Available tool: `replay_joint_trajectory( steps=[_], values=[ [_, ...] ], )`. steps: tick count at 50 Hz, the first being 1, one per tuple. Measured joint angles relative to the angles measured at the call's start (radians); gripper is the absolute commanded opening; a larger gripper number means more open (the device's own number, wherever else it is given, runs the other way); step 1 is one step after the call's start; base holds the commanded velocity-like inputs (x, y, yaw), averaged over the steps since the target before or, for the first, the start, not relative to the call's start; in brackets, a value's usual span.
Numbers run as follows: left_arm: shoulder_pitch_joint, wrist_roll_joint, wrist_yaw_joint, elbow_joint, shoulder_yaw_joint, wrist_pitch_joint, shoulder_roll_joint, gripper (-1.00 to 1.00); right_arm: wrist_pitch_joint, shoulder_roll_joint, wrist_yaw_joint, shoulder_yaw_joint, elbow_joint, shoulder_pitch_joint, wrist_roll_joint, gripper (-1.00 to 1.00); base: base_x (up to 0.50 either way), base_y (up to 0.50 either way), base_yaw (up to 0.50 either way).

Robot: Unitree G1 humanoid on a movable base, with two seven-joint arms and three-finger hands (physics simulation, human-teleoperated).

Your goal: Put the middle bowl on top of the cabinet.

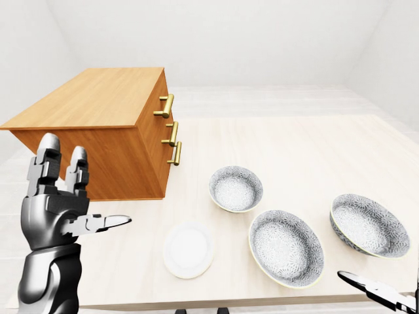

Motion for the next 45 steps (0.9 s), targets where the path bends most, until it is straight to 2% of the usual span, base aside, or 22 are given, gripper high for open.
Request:
replay_joint_trajectory(
  steps=[14,20,45],
  values=[
    [0.002,0.004,-0.002,0.008,-0.005,0.0,0.0,1.0,0.007,-0.004,-0.006,-0.014,-0.008,-0.004,-0.011,1.0,0.0,0.0,0.0],
    [0.001,0.005,-0.001,0.016,-0.007,0.0,-0.001,1.0,-0.004,-0.012,-0.034,-0.018,0.005,-0.004,-0.045,1.0,0.0,0.0,0.0],
    [-0.002,-0.002,0.014,0.027,-0.007,0.0,0.0,1.0,-0.004,-0.137,-0.385,-0.016,0.281,0.017,-0.366,1.0,0.0,0.0,0.0]
  ],
)
